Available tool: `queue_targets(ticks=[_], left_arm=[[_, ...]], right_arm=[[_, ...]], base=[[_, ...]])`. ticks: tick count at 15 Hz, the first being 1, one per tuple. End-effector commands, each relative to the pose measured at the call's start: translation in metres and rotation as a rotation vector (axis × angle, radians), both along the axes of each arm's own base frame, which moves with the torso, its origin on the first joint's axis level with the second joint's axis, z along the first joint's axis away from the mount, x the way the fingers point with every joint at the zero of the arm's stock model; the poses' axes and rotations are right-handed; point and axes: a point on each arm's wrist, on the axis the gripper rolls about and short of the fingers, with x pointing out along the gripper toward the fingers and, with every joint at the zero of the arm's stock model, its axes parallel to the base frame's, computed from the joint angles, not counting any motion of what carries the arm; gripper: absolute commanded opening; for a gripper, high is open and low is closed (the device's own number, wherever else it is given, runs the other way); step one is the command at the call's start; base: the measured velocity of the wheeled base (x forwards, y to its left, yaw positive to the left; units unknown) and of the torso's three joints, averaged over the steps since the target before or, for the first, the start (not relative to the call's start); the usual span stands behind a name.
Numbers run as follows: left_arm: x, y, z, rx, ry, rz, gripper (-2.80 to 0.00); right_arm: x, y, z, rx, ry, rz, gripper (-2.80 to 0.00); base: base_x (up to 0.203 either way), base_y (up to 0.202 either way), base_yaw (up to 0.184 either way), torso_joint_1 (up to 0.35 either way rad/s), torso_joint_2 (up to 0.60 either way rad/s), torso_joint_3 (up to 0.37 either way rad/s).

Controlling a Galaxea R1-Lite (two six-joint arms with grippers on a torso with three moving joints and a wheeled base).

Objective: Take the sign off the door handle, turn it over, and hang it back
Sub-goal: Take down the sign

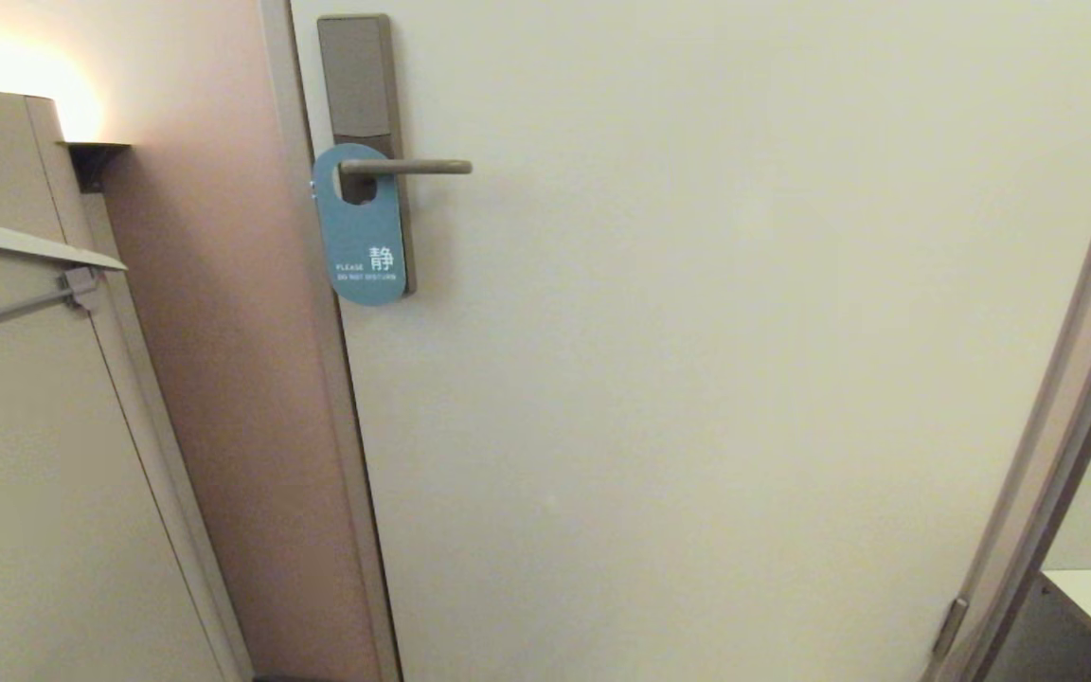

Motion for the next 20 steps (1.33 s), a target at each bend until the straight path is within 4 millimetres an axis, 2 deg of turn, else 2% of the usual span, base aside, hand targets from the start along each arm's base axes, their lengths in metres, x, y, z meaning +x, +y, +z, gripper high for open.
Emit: queue_targets(ticks=[1,20], left_arm=[[0.0000,0.0000,0.0000,-0.001,0.000,0.001,-2.80],[0.0000,0.0000,0.0000,-0.004,0.000,0.002,-2.80]], right_arm=[[0.0000,0.0000,0.0000,-0.001,0.000,0.000,-2.80],[0.0000,0.0000,0.0000,-0.001,0.000,0.000,-2.80]], base=[[0.000,0.000,0.000,0.000,0.00,0.000],[0.000,0.000,0.000,0.000,0.00,0.000]])
